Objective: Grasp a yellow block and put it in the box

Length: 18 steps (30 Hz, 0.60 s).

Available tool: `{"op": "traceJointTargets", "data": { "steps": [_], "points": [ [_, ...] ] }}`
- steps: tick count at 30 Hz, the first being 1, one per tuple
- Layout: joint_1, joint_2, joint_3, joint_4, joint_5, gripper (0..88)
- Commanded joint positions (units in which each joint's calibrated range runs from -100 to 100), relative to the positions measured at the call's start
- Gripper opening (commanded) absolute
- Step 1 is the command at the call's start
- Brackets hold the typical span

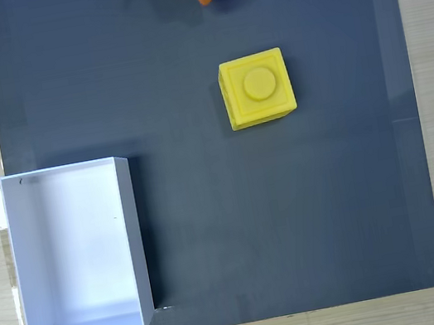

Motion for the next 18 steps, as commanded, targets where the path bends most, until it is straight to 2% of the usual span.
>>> {"op": "traceJointTargets", "data": {
  "steps": [1,18],
  "points": [
    [0.6,0.1,0.2,0.4,0.2,1.0],
    [0.7,0.3,0.0,0.0,0.3,1.0]
  ]
}}
